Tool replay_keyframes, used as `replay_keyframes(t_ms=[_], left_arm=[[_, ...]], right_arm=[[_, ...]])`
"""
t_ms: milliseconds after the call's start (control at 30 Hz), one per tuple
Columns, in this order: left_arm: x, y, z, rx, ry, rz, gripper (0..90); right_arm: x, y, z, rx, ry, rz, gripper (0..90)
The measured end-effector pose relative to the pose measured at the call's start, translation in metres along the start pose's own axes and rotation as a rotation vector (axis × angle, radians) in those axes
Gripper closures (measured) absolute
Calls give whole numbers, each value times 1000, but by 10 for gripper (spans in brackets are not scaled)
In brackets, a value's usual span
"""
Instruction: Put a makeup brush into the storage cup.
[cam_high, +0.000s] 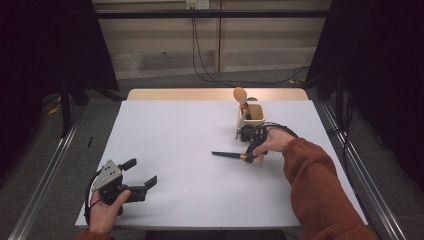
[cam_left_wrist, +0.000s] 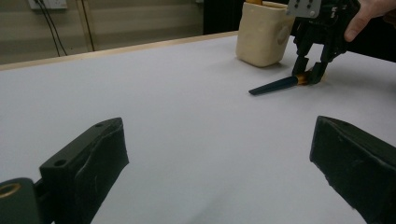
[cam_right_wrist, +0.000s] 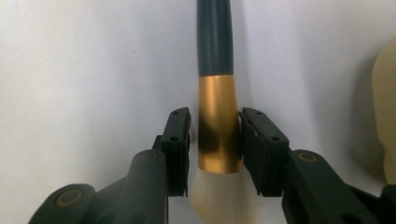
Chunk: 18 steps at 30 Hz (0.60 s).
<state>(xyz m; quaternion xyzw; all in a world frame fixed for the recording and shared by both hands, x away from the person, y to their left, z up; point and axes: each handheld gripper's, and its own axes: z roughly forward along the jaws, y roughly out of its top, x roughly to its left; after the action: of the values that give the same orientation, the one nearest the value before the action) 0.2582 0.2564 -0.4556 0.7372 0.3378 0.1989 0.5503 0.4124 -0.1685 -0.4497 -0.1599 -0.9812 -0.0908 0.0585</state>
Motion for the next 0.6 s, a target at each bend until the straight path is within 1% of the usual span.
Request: replay_keyframes(t_ms=[67,100,133,300,367,467,500,533,600], left_arm=[[0,0,0,1,0,1,38],[0,0,0,2,-1,1,38],[0,0,0,2,-1,1,38],[0,0,0,3,-2,2,38],[0,0,1,4,-4,2,38],[-1,0,1,2,-5,2,38],[-1,0,1,2,-4,2,38],[-1,0,1,2,-3,5,38],[-1,0,1,3,-4,7,38]], right_arm=[[0,0,-1,2,7,0,645],[0,0,-1,3,10,0,686],[0,0,0,5,14,7,707],[1,1,0,14,11,4,714],[3,4,0,35,0,8,714],[7,9,2,72,-26,-5,706],[8,11,3,84,-40,-2,704],[10,13,3,99,-50,-14,703],[11,12,4,87,-60,-11,703]])
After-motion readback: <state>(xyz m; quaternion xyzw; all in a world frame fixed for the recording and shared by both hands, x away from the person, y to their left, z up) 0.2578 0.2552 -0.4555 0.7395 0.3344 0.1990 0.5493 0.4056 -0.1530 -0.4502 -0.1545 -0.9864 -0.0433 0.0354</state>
